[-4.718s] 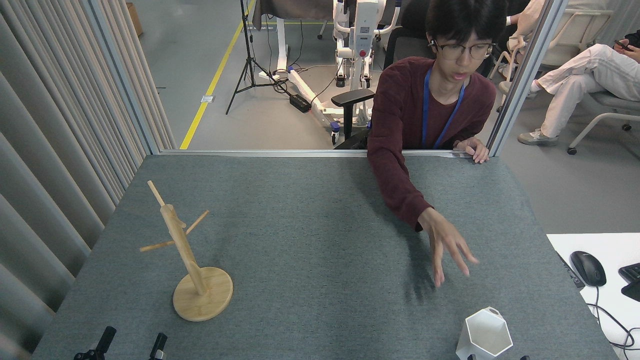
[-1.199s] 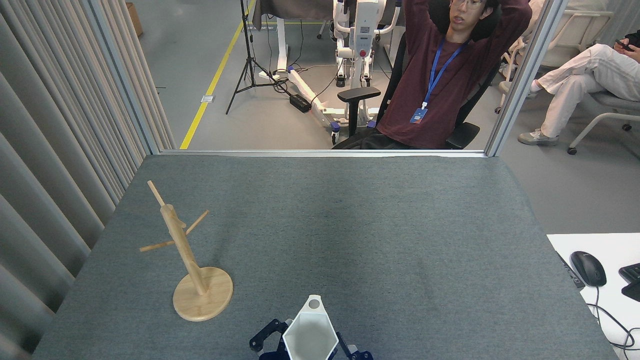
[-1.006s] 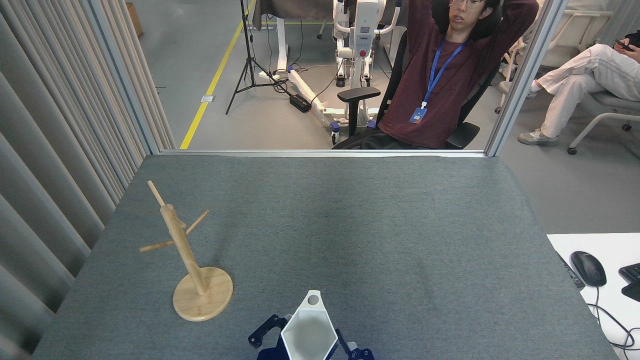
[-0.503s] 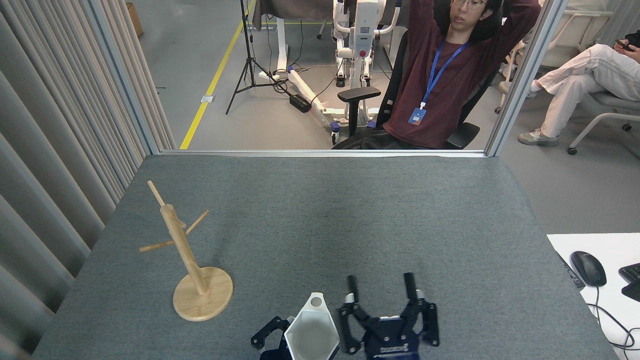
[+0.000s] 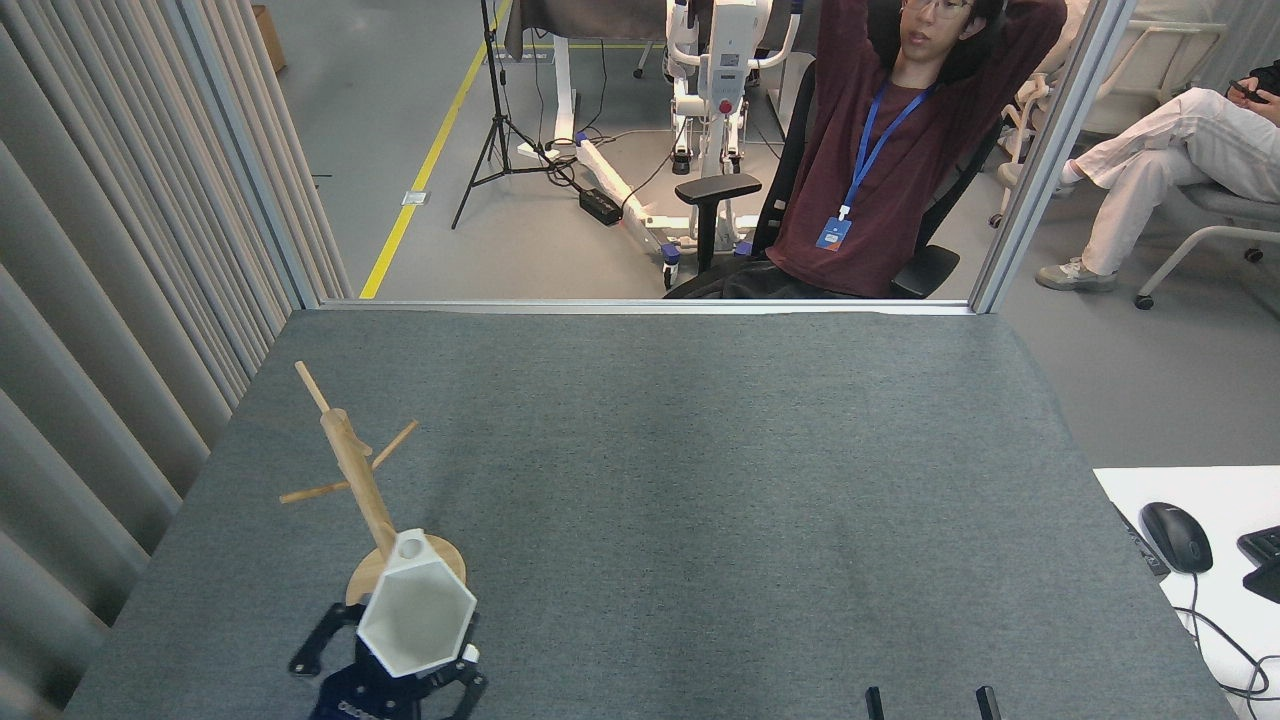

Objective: Hang cup on storage rack

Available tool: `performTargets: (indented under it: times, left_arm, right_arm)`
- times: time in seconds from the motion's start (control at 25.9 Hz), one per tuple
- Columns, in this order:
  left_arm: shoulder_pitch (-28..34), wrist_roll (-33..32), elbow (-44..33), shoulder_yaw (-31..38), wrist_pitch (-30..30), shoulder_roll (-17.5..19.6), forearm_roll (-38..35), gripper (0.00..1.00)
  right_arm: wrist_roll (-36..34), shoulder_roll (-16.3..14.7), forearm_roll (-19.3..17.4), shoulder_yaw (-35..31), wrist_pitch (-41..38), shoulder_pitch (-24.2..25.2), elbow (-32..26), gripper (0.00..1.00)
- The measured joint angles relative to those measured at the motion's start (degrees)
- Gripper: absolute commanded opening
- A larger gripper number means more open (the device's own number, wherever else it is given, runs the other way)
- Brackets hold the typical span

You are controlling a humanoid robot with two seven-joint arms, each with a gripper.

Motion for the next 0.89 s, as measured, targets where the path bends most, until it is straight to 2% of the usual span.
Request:
performTargets:
  times: [0.19,0.31,0.54,0.89]
  left_arm:
    - [-3.4,0.2,1.1,12.7,3.4,0.2,-4.0,0.23]
    - [-6.2,1.2,1.3,16.1,4.1,1.5,-6.6,0.25]
    - [-8.5,2.7,1.4,15.6,4.4,4.6,-10.5,0.25]
    - [-8.7,3.0,1.8,12.0,4.2,5.3,-18.8,0.25]
  right_arm:
    - [-0.2,0.1,0.0,-0.7,-0.2,0.3,0.1,0.99]
    - [-0.2,0.1,0.0,-0.8,-0.3,0.0,0.1,0.99]
    - [-0.2,0.2,0.0,-0.9,-0.3,-0.2,0.2,0.99]
    - [-0.2,0.2,0.0,-1.0,-0.3,-0.3,0.2,0.99]
